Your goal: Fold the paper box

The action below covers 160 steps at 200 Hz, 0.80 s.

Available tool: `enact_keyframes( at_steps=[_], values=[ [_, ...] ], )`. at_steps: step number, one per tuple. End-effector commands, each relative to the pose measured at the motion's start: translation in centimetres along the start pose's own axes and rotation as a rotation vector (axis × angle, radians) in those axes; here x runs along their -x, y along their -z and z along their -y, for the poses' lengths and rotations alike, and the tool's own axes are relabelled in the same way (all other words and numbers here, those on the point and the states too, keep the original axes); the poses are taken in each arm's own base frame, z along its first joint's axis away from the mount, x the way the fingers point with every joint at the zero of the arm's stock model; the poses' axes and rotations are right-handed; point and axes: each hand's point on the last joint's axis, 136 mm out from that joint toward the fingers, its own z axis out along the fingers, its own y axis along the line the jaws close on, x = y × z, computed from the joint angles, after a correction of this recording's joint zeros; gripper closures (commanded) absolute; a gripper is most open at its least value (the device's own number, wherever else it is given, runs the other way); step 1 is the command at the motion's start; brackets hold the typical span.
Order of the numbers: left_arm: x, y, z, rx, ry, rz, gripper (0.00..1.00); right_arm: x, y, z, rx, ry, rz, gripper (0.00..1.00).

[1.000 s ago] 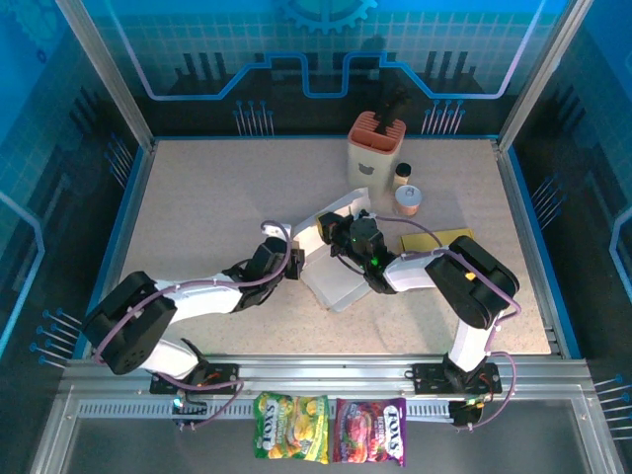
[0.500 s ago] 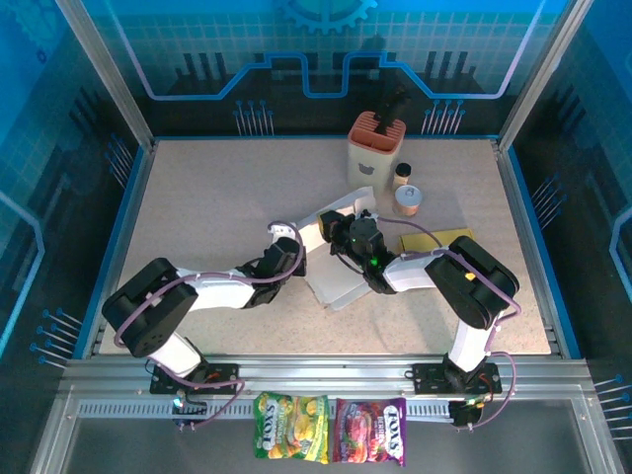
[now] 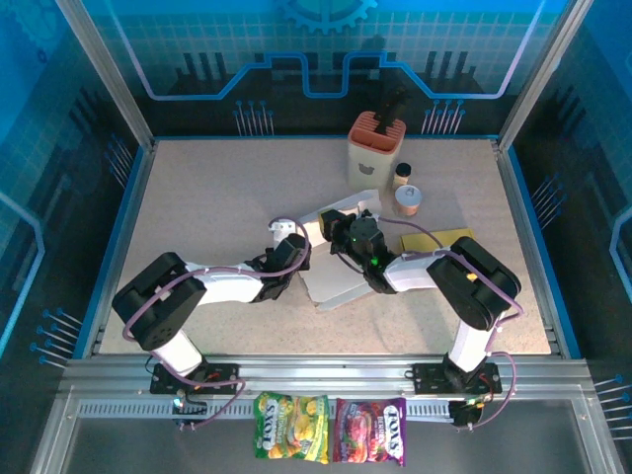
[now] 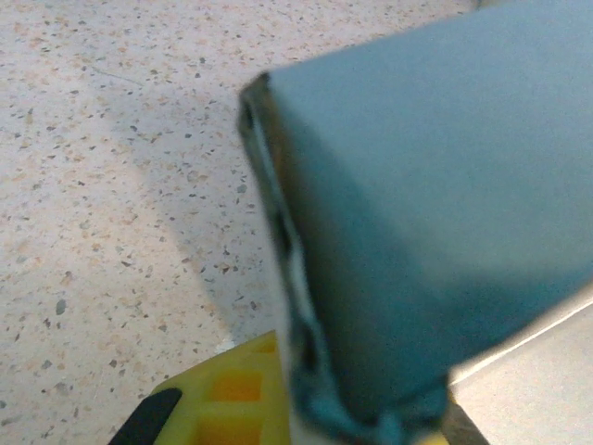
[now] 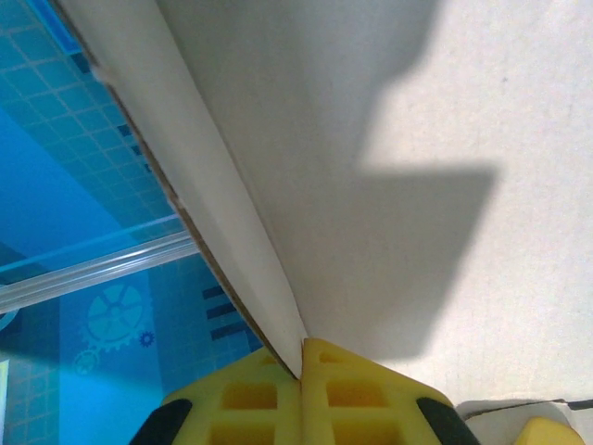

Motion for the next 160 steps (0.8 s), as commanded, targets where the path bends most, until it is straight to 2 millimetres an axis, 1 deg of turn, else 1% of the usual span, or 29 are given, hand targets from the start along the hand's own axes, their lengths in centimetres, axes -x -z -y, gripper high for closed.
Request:
enact_keyframes(
  at_steps=[1, 19, 27, 39, 46, 59, 98, 122, 133, 145, 153, 160],
  values=[
    [0.9, 0.1, 0.3, 0.031, 0.026, 0.022, 1.0, -2.1, 0.2, -2.2, 0.042, -0.02, -0.06, 1.0],
    [1.0, 0.1, 0.3, 0.031, 0.031, 0.03, 1.0, -2.0, 0.1, -2.2, 0.042, -0.021, -0.057, 1.0],
    [1.0, 0.1, 0.4, 0.022, 0.033, 0.031, 0.95, -2.0, 0.2, -2.2, 0.04, -0.021, -0.055, 1.0],
    [0.9, 0.0, 0.5, 0.018, 0.032, 0.029, 0.93, -1.9, 0.3, -2.1, 0.036, -0.022, -0.05, 1.0],
    [0.8, -0.1, 0.5, 0.014, 0.035, 0.029, 0.94, -1.8, 0.4, -2.1, 0.034, -0.021, -0.049, 1.0],
    [0.8, -0.2, 0.8, -0.006, 0.043, 0.044, 1.0, -1.8, 0.4, -2.0, 0.032, -0.022, -0.049, 1.0],
    [0.9, -0.7, 1.3, -0.014, 0.027, 0.056, 1.0, -1.9, 0.5, -1.7, 0.014, -0.021, -0.055, 1.0],
    [1.3, -0.6, 0.7, 0.033, 0.017, 0.052, 1.0, -1.7, 0.8, -1.4, -0.012, -0.016, -0.045, 1.0],
    [1.6, -0.3, 0.3, 0.06, 0.009, 0.044, 1.0, -1.5, 1.0, -1.6, -0.019, 0.002, -0.04, 0.85],
    [2.0, 0.2, 0.0, 0.081, -0.003, 0.028, 1.0, -1.2, 1.3, -2.2, -0.026, 0.03, -0.04, 0.64],
    [2.1, 0.4, -0.3, 0.081, -0.003, 0.008, 1.0, -1.1, 1.5, -3.0, -0.033, 0.063, -0.047, 0.53],
    [2.3, 0.7, -0.5, 0.074, 0.005, -0.013, 1.0, -1.0, 1.9, -3.7, -0.041, 0.095, -0.052, 0.47]
  ],
)
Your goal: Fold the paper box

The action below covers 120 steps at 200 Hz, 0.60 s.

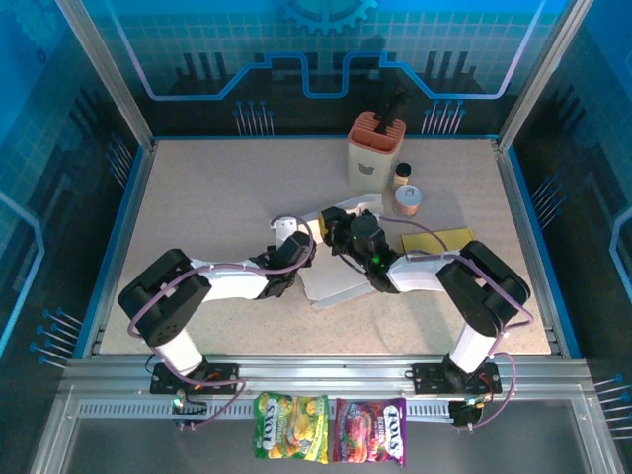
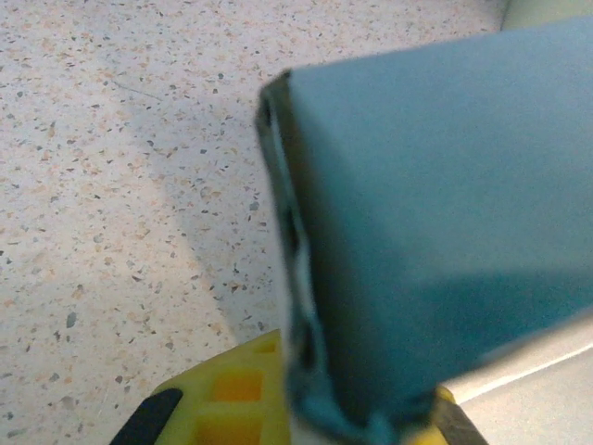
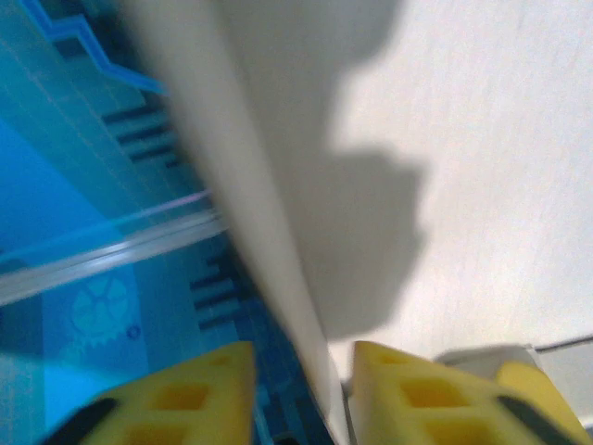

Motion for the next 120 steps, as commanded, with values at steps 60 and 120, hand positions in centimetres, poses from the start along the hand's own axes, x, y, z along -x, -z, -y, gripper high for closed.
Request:
enact_keyframes(
  at_steps=[60, 120],
  values=[
    [3.7, 3.4, -2.4, -0.164, 0.147, -0.238, 1.0, 2.2, 6.8, -12.2, -0.067, 0.384, -0.027, 0.3],
    [7.2, 6.5, -0.9, -0.492, 0.182, -0.431, 1.0, 5.3, 12.5, -16.1, -0.289, 0.819, -0.055, 0.32]
  ],
)
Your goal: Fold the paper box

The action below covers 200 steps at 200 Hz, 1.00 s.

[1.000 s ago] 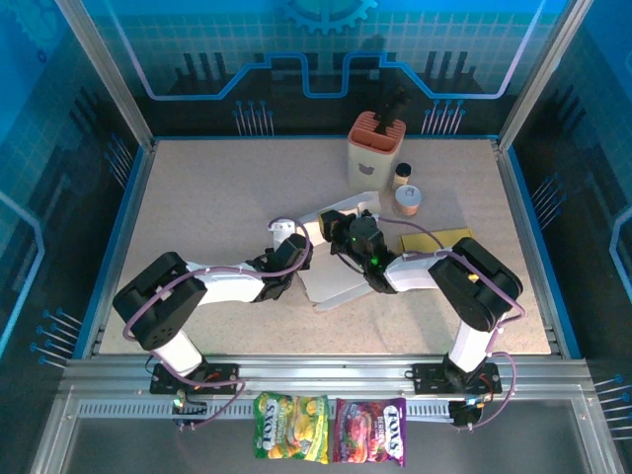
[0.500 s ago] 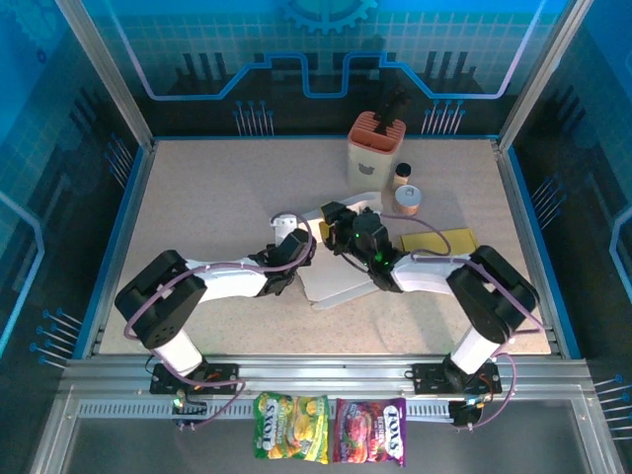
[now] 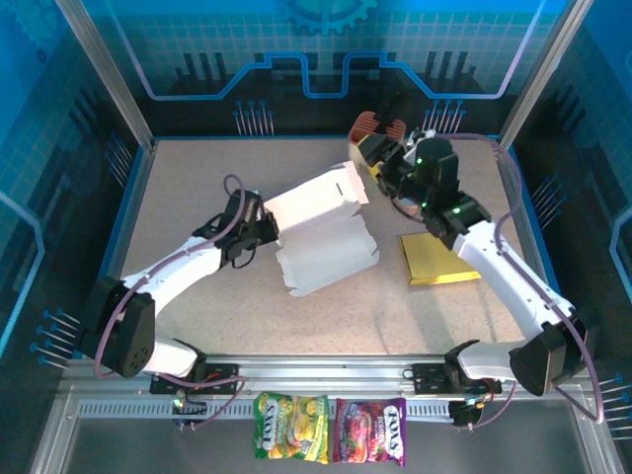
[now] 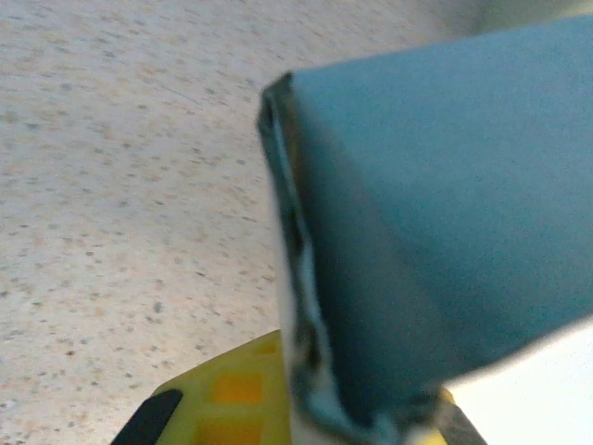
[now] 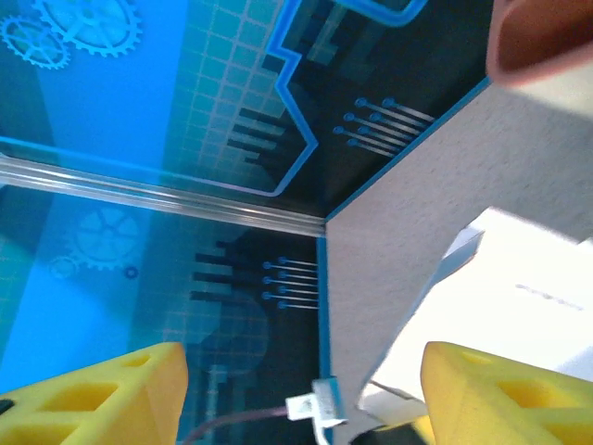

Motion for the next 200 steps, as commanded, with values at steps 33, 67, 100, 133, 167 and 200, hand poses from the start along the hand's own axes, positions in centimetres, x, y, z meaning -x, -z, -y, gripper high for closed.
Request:
enact_keyframes(
  at_steps=[33, 67, 100, 133, 167, 200],
  values=[
    [-0.1, 3.5, 4.4, -0.304, -0.056, -0.23, 1.0, -0.6, 4.3, 4.4, -0.229, 0.444, -0.197, 0.32],
    [-0.1, 4.2, 4.7, -0.304, -0.102, -0.274, 1.0, 0.0, 5.6, 5.3, -0.255, 0.492, -0.245, 0.33],
    [-0.3, 4.5, 4.4, -0.284, -0.137, -0.292, 1.0, -0.8, 5.2, 5.2, -0.251, 0.502, -0.305, 0.34],
    [-0.5, 4.6, 4.4, -0.284, -0.172, -0.312, 1.0, -0.8, 4.2, 5.6, -0.267, 0.528, -0.346, 0.33],
    [-0.6, 4.7, 4.3, -0.272, -0.196, -0.315, 1.0, -1.1, 3.2, 5.4, -0.305, 0.538, -0.407, 0.33],
    [-0.6, 4.9, 4.2, -0.267, -0.221, -0.3, 1.0, -1.1, 2.1, 4.9, -0.379, 0.625, -0.39, 0.33]
  ],
)
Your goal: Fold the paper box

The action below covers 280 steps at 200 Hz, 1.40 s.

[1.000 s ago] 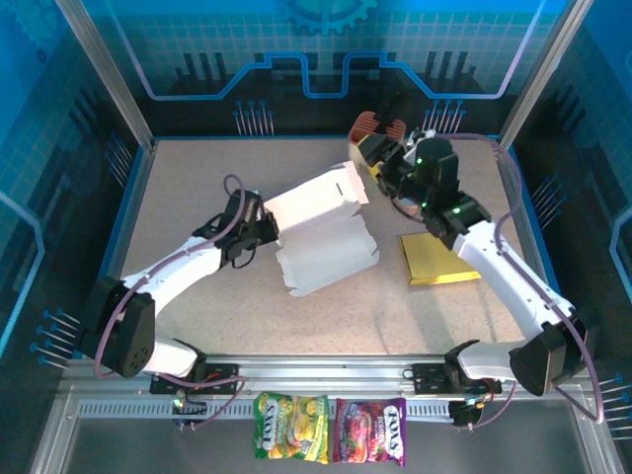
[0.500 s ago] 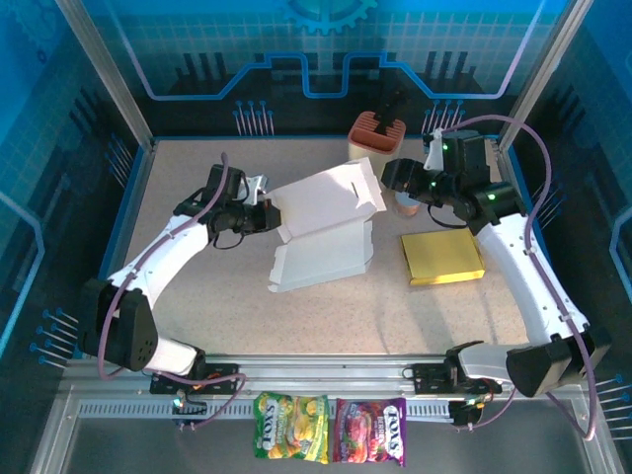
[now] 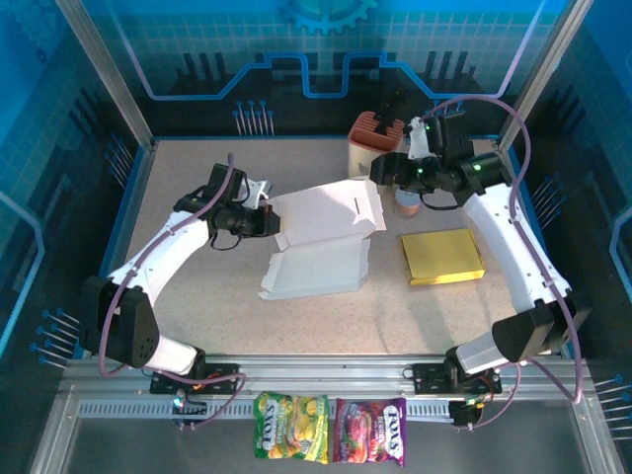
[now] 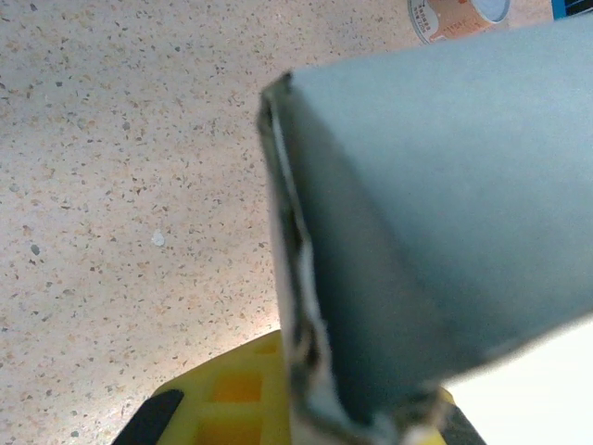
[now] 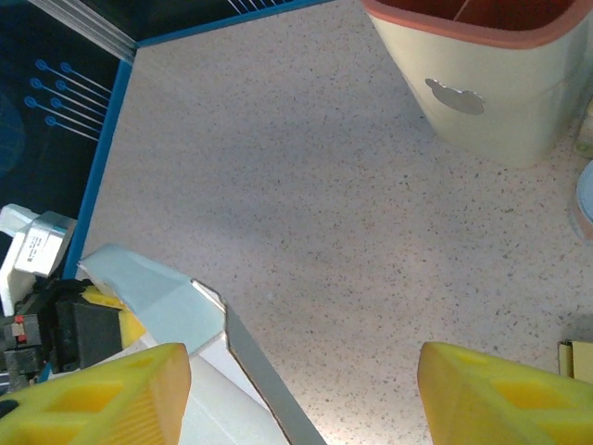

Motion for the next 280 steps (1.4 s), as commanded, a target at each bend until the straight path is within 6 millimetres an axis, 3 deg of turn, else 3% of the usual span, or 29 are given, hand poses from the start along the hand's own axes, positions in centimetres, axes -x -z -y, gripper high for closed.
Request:
enact_keyframes(
  at_steps=[1, 38, 90, 167, 206, 236, 255, 280],
  values=[
    [0.1, 0.6, 0.6, -0.006, -0.045, -0.003, 1.0, -0.1, 0.2, -0.6, -0.064, 0.067, -0.019, 0.33],
    [0.0, 0.8, 0.7, -0.003, -0.05, -0.002, 1.0, 0.0, -1.3, -0.4, -0.101, 0.087, -0.063, 0.34],
    [0.2, 0.8, 0.8, -0.006, -0.045, 0.007, 1.0, -2.2, -2.6, -1.0, -0.082, 0.141, -0.148, 0.42],
    [0.7, 0.5, 1.2, -0.03, -0.04, 0.018, 1.0, -4.2, -3.3, -1.2, -0.049, 0.175, -0.188, 0.4],
    [0.6, 0.1, 1.0, -0.037, -0.017, 0.01, 1.0, -2.9, -0.8, -2.8, 0.044, 0.192, -0.112, 0.36],
    [1.1, -0.1, 0.8, -0.057, 0.032, 0.025, 1.0, -2.3, 1.9, -1.1, 0.081, 0.099, -0.051, 0.32],
    [1.5, -0.2, 0.9, -0.064, 0.037, 0.03, 1.0, -3.7, 3.0, 0.0, 0.078, 0.085, -0.041, 0.29],
    [1.8, -0.3, 0.9, -0.063, 0.037, 0.029, 1.0, -7.5, 2.6, 1.9, 0.048, 0.036, -0.1, 0.31]
  ],
)
